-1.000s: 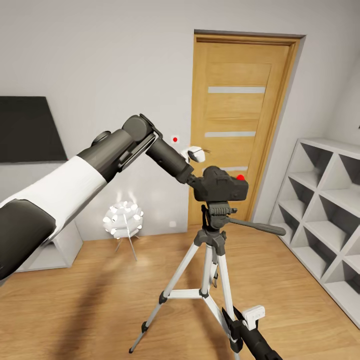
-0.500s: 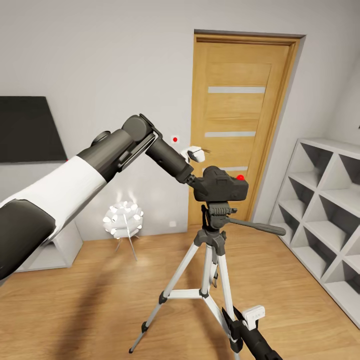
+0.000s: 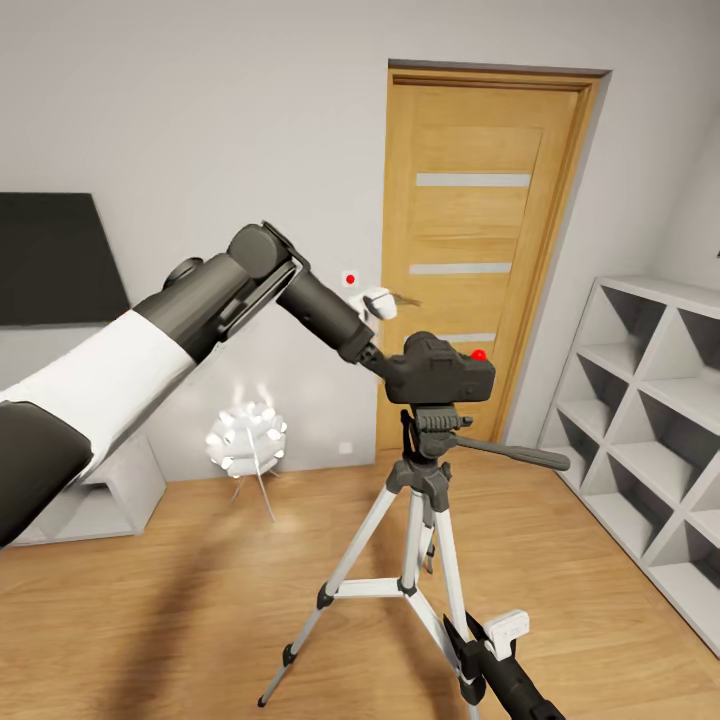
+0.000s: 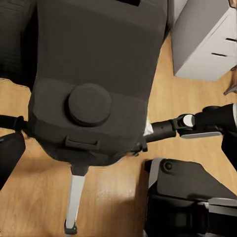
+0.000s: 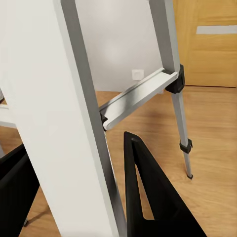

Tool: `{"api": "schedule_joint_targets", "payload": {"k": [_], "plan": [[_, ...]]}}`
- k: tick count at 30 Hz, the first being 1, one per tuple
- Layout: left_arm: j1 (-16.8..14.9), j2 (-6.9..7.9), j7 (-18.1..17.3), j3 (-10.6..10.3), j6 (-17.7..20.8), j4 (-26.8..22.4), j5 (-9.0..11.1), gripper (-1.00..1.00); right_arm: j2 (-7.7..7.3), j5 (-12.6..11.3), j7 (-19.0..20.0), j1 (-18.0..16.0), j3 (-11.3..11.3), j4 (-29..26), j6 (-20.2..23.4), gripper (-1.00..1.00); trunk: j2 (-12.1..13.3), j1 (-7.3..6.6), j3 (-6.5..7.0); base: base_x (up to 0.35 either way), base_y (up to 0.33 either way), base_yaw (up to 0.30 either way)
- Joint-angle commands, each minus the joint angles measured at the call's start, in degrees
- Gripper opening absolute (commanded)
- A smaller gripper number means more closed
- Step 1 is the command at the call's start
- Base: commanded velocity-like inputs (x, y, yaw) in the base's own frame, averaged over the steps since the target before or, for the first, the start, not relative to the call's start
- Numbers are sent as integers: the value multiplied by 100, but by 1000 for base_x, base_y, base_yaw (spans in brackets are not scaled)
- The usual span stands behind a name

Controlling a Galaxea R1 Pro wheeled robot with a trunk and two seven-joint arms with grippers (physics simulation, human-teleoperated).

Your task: Attach the digital camera to the camera tripod in the bedroom.

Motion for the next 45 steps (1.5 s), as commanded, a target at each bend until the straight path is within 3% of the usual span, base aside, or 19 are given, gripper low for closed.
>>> {"api": "schedule_joint_targets", "payload": {"k": [1, 12, 16, 23, 27, 31, 36, 37, 39, 40, 41, 42, 45], "plan": [[-7, 68, -76, -17, 58, -81, 14, 100, -9, -144, 24, -7, 59, 17, 13, -100, -13, 4, -14, 0, 0, 0], [12, 772, -505, -18, 58, -250, 22, 100, -9, -144, 24, -7, 59, 21, 13, -100, -13, 4, -14, 0, 0, 0], [15, 1120, -806, -18, 58, -257, 23, 100, -14, -144, 24, -7, 59, 21, 13, -100, -13, 4, -14, 0, 0, 0], [17, 1611, -882, -18, 58, -234, 27, 100, -18, -144, 24, -7, 59, 20, 13, -100, -13, 4, -14, 0, 0, 0], [23, 1850, -867, -18, 58, -200, 31, 100, -18, -144, 24, -7, 59, 20, 13, -100, -13, 4, -14, 0, 0, 0], [33, 1939, -801, -18, 58, -61, 32, 100, -18, -144, 24, -7, 59, 19, 13, -100, -13, 4, -14, 0, 0, 0], [38, 1948, -367, -3, 58, 513, 34, 100, -18, -144, 24, -7, 54, 19, 13, -100, -13, 4, -14, 0, 0, 0], [40, 1877, 454, 4, 58, 837, 39, 100, -18, -144, 24, -7, 57, 20, 13, -100, -13, 4, -14, 0, 0, 0], [42, 1844, 850, 6, 58, 929, 43, 100, -18, -144, 24, -7, 58, 21, 13, -100, -13, 4, -14, 0, 0, 0], [55, 1807, 1244, 7, 58, 997, 45, 100, -18, -144, 24, -7, 58, 19, 13, -100, -13, 4, -14, 0, 0, 0], [81, 1771, 1605, 7, 58, 1045, 50, 100, -18, -144, 24, -7, 59, 20, 13, 100, -13, 4, -14, 0, 0, 0], [141, 1708, 2058, 8, 58, 1087, 54, 100, -18, -144, 24, -7, 59, 19, 13, 100, -13, 4, -14, 0, 0, 0], [265, 1622, 2535, 8, 58, 1116, 57, 100, -18, -144, 24, -7, 59, 20, 13, 100, -13, 4, -14, 0, 0, 0]]}}
